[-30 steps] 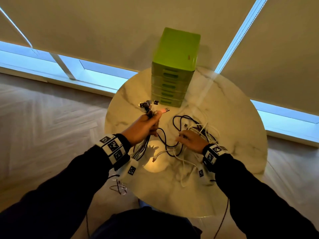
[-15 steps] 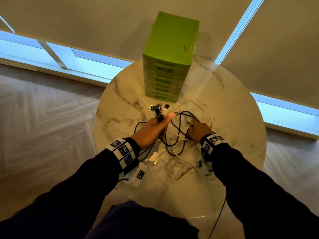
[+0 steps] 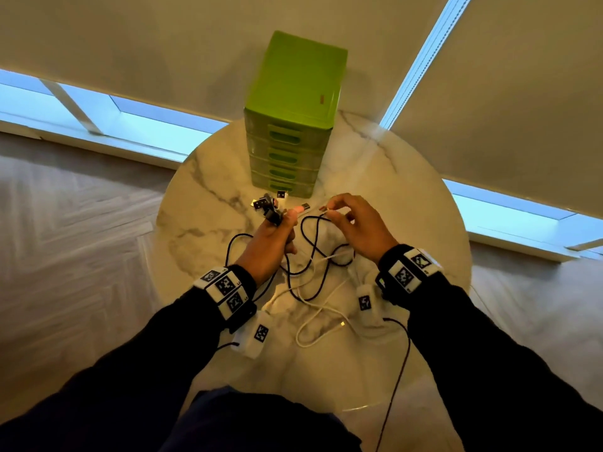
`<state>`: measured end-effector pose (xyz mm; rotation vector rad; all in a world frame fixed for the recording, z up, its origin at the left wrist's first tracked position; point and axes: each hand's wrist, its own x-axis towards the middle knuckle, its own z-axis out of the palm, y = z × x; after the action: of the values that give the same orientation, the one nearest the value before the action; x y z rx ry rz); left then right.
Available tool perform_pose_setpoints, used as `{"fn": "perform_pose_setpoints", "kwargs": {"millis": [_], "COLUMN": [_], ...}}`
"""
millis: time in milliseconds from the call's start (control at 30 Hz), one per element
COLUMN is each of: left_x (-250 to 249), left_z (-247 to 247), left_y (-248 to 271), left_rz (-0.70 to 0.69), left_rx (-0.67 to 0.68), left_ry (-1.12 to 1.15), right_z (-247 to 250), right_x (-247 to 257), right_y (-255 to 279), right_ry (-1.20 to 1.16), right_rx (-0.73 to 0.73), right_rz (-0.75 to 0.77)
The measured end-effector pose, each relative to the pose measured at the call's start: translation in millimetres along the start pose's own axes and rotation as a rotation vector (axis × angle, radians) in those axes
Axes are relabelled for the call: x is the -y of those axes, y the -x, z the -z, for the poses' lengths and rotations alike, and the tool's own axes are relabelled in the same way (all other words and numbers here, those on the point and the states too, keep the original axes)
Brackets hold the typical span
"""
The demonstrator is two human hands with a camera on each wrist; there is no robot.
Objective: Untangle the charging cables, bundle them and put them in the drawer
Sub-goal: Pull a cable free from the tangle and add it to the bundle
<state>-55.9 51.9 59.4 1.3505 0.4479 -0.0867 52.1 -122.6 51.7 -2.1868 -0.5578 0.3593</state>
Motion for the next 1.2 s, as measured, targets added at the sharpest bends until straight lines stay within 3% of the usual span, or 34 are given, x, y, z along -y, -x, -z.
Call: {"fn": "perform_pose_setpoints", "kwargs": {"millis": [233, 367, 467, 533, 667, 833, 1000, 1200], "left_x": [-24, -27, -30, -34, -39, -35, -29, -26], "left_z": [-20, -18, -11, -4, 0, -8, -25, -30], "left_y": [12, 19, 19, 18, 22, 38, 58, 72], "left_rz": [-0.219, -0.214, -0.184, -0.157, -0.135, -0.047, 0.008, -0.047], "left_rx": [0.041, 0.02, -0.004, -0.034, -0.059, -0.011, 0.021, 0.082], "left_ry": [-0.086, -0.023, 0.087, 0.174, 0.352, 0.412, 0.484, 0.382], "right_z": [19, 14, 4, -6, -23, -22, -17, -31], "right_x": [49, 63, 66, 67, 76, 96, 114, 101], "right_y": [23, 45, 64, 76, 95, 97, 102, 108], "right_ry": [-0.202, -0.402, -0.511, -0.52, -0.555, -0.38, -0.215, -0.017], "right_rx": [0.051, 0.056, 0.189, 0.268, 0.136, -0.038, -0.021, 0.0], "right_rz": [0.08, -0.04, -0.143, -0.119, -0.091, -0.006, 0.141, 0.122]}}
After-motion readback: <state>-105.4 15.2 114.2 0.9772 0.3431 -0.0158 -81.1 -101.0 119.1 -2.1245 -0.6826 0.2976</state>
